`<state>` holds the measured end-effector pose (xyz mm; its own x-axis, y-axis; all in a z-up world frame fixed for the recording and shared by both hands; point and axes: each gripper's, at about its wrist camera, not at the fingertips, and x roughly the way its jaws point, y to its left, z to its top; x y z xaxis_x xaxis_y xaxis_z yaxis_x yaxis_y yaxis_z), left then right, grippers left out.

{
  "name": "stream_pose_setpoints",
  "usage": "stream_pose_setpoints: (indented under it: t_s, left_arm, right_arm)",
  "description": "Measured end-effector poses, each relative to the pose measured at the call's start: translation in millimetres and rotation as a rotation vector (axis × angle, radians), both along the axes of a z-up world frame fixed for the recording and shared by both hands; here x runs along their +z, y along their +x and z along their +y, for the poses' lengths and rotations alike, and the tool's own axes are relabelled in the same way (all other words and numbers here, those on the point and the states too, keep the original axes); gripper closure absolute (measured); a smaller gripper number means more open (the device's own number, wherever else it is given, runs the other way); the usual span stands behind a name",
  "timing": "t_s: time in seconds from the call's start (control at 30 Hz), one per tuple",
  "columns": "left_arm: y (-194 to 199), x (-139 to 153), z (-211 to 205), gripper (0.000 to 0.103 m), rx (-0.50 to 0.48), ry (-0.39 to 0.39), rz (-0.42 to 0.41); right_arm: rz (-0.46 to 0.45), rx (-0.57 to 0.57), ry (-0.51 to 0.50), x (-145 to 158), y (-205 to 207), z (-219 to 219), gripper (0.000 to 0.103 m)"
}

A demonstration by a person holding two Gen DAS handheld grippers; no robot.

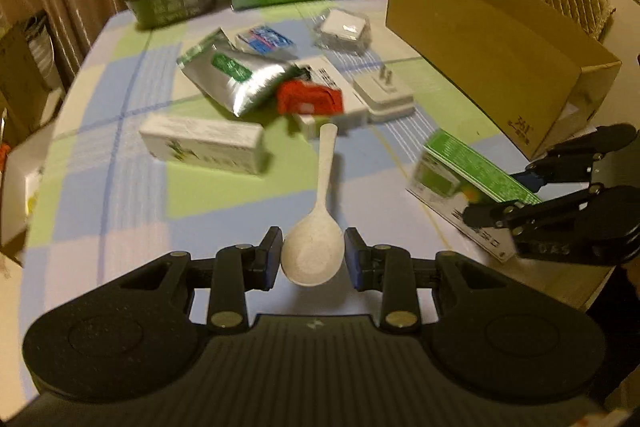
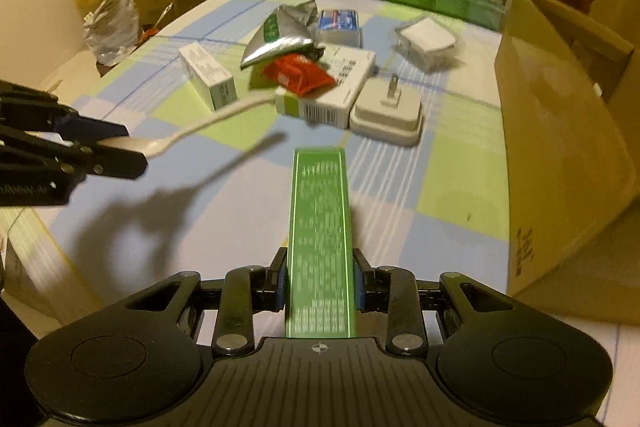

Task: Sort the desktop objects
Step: 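Carry the spoon and green box toward the cardboard box with both tools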

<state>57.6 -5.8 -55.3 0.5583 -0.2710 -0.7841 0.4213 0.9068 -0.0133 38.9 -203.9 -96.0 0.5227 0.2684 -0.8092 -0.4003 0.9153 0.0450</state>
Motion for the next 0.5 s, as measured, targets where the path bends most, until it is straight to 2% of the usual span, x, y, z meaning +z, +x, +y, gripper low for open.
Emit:
stream_pose_setpoints:
  t_s: [0.17, 0.5]
  left_arm:
    - [-2.9, -16.8, -5.4, 0.075, 0.038, -0.033, 0.03]
    - [0.0, -42.5, -15.3, 0.073, 0.05, -0.039, 0.058]
  right_arm:
    - [0.002, -0.005, 0.028, -8.8, 0.9, -4.8, 0.073]
    - [0.002, -0.005, 0.052, -10.6, 9.2, -6.2, 0.07]
